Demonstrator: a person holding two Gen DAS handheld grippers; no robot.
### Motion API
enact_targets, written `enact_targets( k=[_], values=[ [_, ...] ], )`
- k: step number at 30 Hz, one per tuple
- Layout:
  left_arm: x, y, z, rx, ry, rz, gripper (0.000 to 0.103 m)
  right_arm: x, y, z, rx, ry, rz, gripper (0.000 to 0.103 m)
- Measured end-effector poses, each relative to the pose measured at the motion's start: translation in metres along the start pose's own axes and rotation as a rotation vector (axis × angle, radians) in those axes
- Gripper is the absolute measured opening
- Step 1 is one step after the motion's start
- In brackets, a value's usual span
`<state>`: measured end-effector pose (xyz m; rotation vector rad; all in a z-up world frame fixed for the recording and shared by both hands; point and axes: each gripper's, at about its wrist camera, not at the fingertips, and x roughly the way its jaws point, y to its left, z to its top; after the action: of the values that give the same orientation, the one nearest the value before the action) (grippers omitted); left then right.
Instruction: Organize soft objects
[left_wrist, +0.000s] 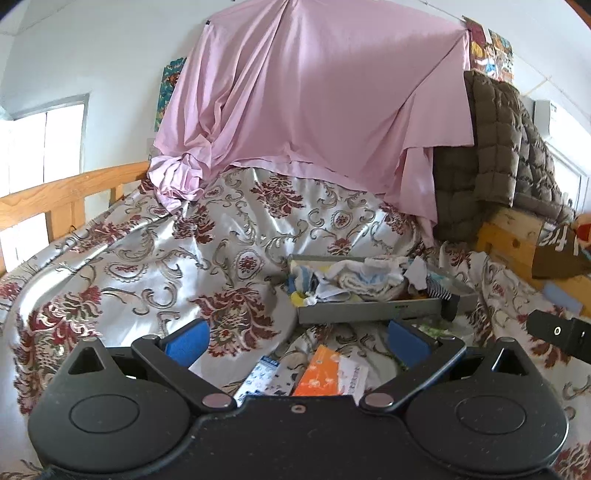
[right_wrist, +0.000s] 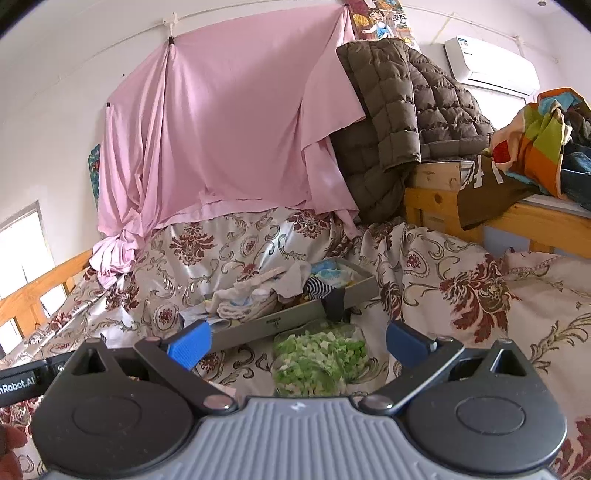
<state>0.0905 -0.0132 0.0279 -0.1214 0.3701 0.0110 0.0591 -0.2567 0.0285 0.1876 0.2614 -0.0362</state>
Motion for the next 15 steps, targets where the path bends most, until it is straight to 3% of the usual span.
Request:
enact_targets(
  k=[6,15],
  values=[
    [-0.008,0.004,-0.011,0.052,-0.007,0.033,0.102,-0.007,0.013,-0.010,-0.045,0.034,0.009,0.103],
    [-0.007,0.017,-0.028,0.019,0.040,0.058,0.102,-0.016,0.019,-0.017,-0.034,0.060,0.003,0.103]
  ],
)
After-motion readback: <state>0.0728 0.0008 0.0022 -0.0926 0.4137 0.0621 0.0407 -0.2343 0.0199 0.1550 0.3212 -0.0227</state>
